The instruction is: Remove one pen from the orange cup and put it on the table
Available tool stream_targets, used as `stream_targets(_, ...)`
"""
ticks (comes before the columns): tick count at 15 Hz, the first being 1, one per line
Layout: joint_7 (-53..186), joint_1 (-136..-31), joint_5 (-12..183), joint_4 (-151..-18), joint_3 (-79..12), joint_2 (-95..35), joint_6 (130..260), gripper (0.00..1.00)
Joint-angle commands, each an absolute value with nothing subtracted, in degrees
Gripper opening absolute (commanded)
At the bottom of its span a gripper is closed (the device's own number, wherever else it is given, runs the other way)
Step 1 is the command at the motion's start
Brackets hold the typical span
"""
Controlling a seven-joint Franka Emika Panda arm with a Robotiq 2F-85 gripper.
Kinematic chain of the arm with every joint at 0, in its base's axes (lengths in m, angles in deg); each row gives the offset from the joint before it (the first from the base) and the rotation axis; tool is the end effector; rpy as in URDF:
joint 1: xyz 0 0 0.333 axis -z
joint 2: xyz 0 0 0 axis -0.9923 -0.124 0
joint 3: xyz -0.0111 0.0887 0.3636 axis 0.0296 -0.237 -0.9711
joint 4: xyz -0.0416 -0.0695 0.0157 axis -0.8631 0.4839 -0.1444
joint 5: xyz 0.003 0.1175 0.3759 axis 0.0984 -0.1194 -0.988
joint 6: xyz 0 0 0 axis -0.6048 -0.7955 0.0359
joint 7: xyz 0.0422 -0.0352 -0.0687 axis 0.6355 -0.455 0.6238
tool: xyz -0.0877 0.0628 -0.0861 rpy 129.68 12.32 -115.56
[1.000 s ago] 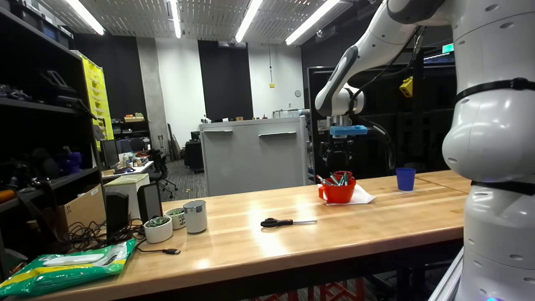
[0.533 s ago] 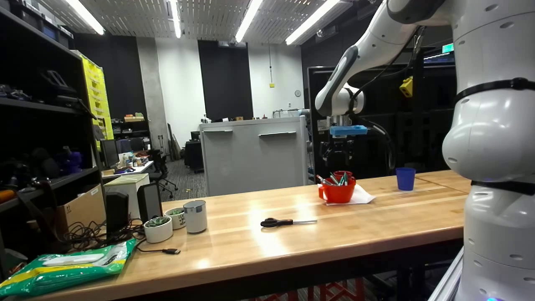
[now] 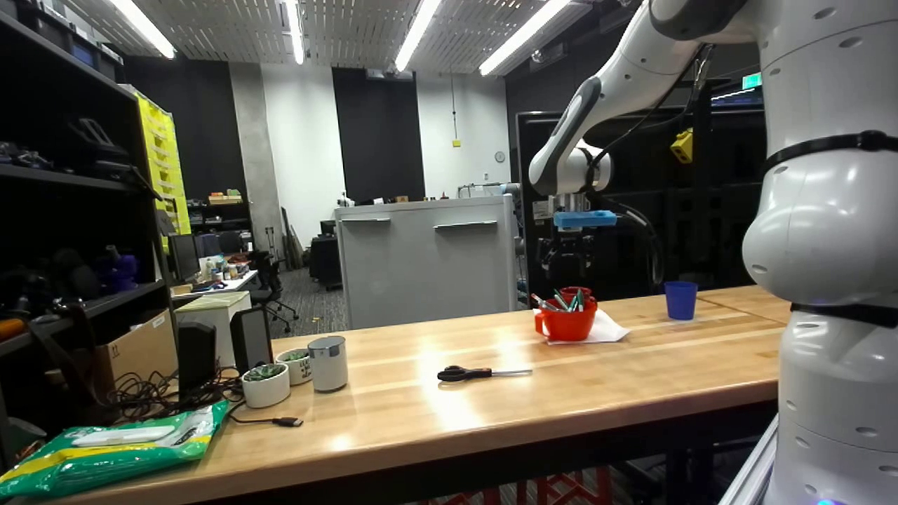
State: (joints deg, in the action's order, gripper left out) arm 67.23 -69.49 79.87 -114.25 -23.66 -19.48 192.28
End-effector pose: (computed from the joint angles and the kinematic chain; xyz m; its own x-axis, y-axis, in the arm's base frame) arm 0.5120 -0.2556 0.3975 0.8380 -0.5399 0.0795 -0.5403 -0.8413 -0.0181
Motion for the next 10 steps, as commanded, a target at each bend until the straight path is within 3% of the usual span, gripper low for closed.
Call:
stream_targets(1, 67.2, -69.4, 79.7, -113.9, -23.7, -19.9, 192.1, 1.0)
stream_targets(10, 67.0, -67.6, 78.3, -113.3, -22.5, -21.7, 192.0, 1.0)
